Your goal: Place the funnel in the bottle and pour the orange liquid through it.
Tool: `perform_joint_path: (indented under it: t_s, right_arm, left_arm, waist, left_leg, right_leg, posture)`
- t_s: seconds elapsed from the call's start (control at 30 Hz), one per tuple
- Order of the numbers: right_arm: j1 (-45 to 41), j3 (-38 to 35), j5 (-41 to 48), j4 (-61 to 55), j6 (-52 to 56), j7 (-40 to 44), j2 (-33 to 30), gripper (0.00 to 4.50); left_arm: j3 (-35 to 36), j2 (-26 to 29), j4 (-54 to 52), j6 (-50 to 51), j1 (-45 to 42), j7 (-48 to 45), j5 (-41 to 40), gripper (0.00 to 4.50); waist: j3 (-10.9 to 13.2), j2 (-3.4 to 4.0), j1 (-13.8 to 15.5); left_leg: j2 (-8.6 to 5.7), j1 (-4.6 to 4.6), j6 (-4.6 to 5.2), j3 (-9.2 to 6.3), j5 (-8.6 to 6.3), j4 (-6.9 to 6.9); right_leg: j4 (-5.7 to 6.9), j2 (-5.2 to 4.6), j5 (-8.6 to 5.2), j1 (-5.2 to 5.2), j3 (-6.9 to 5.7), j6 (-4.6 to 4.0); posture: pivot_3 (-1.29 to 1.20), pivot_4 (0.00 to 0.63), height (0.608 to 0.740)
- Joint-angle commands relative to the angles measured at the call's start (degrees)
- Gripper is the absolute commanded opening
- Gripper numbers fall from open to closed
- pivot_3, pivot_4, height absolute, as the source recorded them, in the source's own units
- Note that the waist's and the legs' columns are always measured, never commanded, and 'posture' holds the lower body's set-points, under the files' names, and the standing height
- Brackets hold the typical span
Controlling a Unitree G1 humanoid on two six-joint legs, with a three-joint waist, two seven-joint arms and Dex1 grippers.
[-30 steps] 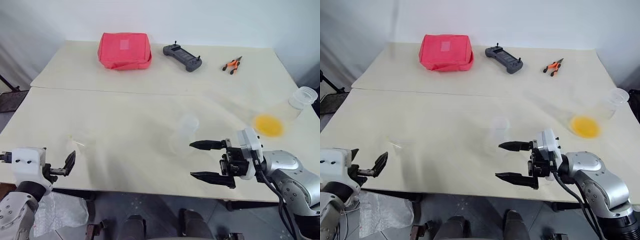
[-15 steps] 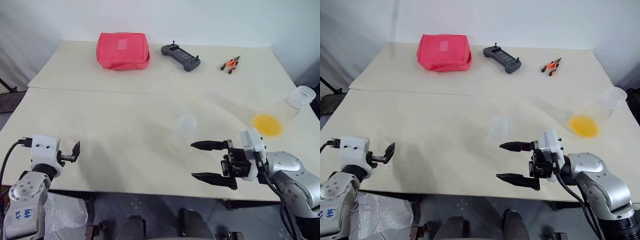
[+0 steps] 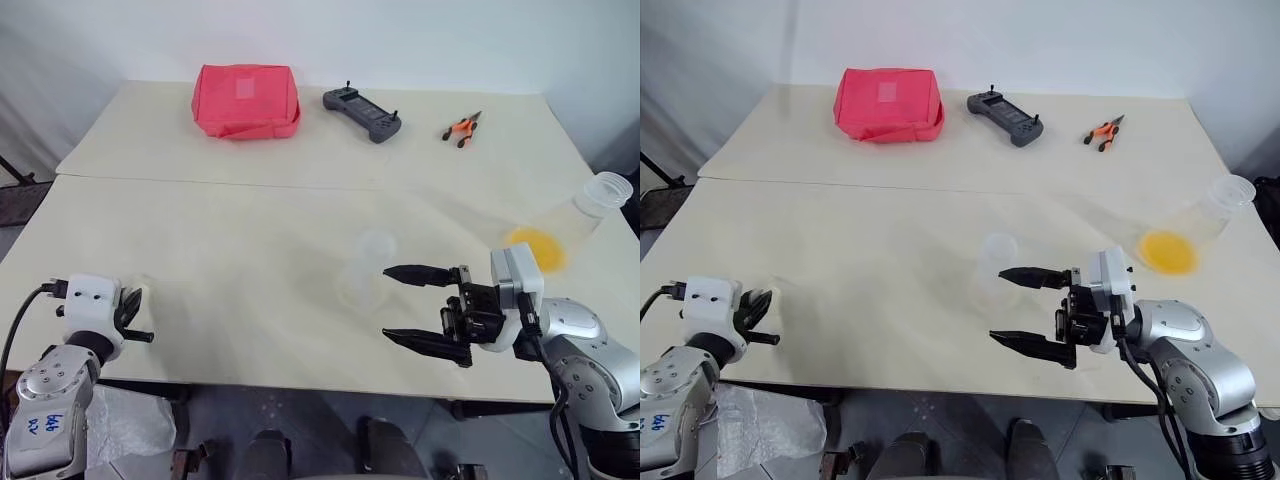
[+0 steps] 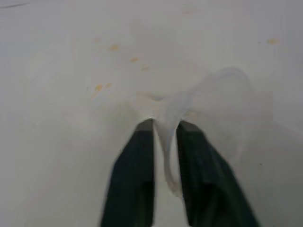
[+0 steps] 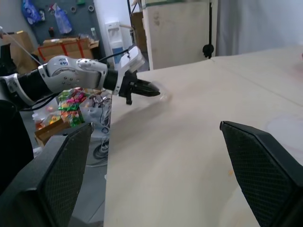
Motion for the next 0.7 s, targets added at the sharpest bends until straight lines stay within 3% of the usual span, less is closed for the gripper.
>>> perform_joint_path:
  t_s: [0.03, 0.37, 0.7]
  right_arm:
    - [-0.1, -1.6, 1.5, -2.0, -1.2, -0.2, 0.5, 4.50]
    - [-0.2, -2.7, 0.0, -2.2, -2.0, -2.4, 0.0, 4.50]
    - [-0.1, -5.6, -2.0, -2.3, -3.6, -5.8, -0.4, 4.50]
  left_arm:
    - [2.8, 1.6, -1.3, 2.7, -2.8, -1.5, -3.6, 0.03]
    - [5.2, 5.1, -3.6, 22.7, -20.3, -3.7, -20.4, 0.03]
    - [-0.8, 7.0, 4.9, 35.5, -42.5, -7.6, -32.7, 0.03]
  waist:
    - [0.0, 0.00, 0.1]
    - [0.0, 0.00, 0.0]
    - [0.0, -0.02, -0.4]
  left_leg:
    - [0.00, 0.00, 0.00, 0.00, 0.00, 0.00]
    - [-0.01, -0.03, -0.04, -0.03, 0.02, 0.01]
    - [-0.06, -0.11, -0.07, -0.03, 0.03, -0.02]
  right_leg:
    - [0.00, 0.00, 0.00, 0.00, 0.00, 0.00]
    - [0.09, -0.01, 0.00, 0.00, -0.03, 0.00]
    - [0.19, 0.01, 0.01, -0.03, -0.04, 0.03]
  posture:
    - [0.00, 0.150, 0.740]
    - [0.00, 0.150, 0.740]
    - [0.00, 0.150, 0.740]
